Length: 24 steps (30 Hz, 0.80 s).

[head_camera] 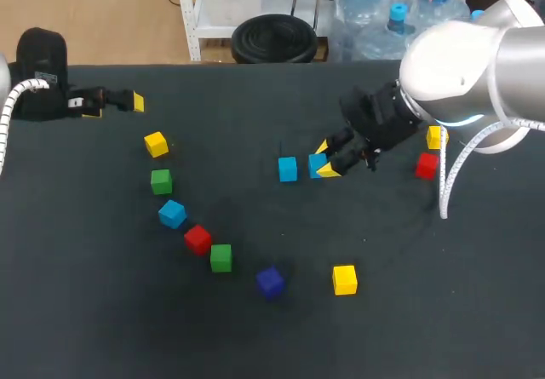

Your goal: Place the blue cubes, place green cubes on the blue cubes, place the yellow cubes on the green cubes, then place the red cubes on the yellow cubes, and place purple cube on the red cubes.

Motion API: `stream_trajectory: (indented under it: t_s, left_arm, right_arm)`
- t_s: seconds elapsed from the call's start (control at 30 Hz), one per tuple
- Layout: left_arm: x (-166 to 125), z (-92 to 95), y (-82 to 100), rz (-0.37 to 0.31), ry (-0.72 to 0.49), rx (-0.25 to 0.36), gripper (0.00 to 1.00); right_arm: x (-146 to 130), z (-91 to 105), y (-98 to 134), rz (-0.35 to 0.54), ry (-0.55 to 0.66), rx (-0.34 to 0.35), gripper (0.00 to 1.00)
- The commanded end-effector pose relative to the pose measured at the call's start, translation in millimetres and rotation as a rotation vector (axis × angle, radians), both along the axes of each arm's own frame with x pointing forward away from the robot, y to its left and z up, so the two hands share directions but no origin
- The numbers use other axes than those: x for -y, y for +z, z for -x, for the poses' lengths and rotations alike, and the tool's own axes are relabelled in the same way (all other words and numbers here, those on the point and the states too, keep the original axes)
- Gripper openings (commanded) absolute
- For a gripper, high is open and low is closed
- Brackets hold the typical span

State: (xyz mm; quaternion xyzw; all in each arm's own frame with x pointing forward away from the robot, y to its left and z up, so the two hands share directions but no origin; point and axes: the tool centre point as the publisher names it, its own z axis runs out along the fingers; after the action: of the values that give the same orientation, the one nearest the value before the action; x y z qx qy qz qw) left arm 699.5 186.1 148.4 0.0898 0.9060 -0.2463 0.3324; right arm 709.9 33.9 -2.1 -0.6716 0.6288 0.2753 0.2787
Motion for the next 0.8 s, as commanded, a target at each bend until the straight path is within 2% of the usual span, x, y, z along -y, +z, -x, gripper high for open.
stream_trajectory:
  t_s: [0.03, 0.8]
  left_arm:
    - [0.9, -0.3, 1.2, -0.005, 0.003, -0.005, 1.0]
    - [0.9, -0.3, 1.2, -0.005, 0.003, -0.005, 1.0]
  right_arm:
    - [-2.5, -3.0, -1.9, -0.004, -0.006, -0.007, 0.0]
    - [-4.6, 0.8, -7.4, -0.007, -0.015, -0.022, 0.0]
